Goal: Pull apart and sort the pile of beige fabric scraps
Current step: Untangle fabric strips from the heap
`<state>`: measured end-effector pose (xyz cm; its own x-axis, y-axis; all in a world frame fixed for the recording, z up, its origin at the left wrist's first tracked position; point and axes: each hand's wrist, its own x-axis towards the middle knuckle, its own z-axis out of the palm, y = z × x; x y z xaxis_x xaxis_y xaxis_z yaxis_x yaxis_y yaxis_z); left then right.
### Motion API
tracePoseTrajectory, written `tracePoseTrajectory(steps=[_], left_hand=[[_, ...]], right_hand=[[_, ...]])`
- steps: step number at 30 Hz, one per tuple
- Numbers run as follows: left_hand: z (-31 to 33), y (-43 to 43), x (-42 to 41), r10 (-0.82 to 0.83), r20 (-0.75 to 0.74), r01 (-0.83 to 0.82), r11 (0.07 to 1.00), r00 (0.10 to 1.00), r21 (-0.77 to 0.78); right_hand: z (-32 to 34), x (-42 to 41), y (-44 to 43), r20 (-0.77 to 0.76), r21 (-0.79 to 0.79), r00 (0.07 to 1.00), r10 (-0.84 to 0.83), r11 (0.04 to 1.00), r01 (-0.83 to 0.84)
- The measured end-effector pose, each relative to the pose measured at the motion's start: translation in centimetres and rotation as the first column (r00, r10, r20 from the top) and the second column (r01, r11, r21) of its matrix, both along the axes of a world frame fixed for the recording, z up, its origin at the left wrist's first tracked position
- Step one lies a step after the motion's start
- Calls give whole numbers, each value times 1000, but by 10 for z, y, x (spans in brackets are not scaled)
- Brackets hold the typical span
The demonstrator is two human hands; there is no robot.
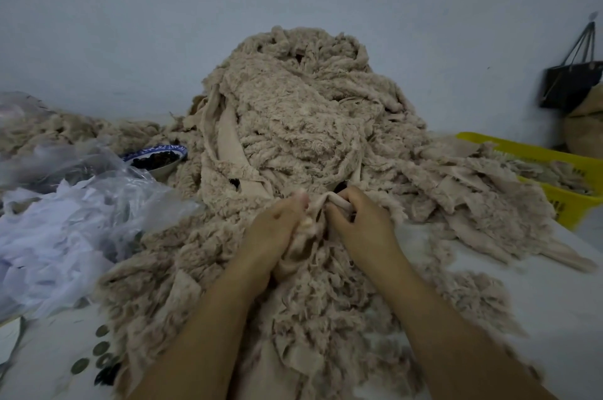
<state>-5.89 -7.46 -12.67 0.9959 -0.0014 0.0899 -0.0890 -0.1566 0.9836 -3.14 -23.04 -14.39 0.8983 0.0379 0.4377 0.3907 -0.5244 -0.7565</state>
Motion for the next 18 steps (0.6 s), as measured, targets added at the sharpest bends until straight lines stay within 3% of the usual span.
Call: tracePoseTrajectory(steps=[3,10,15,18], left_hand=[[-7,-4,3,-9,160,-23,981,987,194],[-11,-3,2,26,367,-135,952,930,274],[-8,-8,-3,30,352,-85,986,935,143],[-4,-11,-6,20,216,3,995,976,-102]], right_hand=[[0,-2,2,6,-30,1000,23,999,-22],[-2,-1,5,-48,-124,997,-68,990,62],[-2,3,-2,-206,-104,966,-156,985,137],[-5,5,-2,-212,-179,962,-171,975,134]])
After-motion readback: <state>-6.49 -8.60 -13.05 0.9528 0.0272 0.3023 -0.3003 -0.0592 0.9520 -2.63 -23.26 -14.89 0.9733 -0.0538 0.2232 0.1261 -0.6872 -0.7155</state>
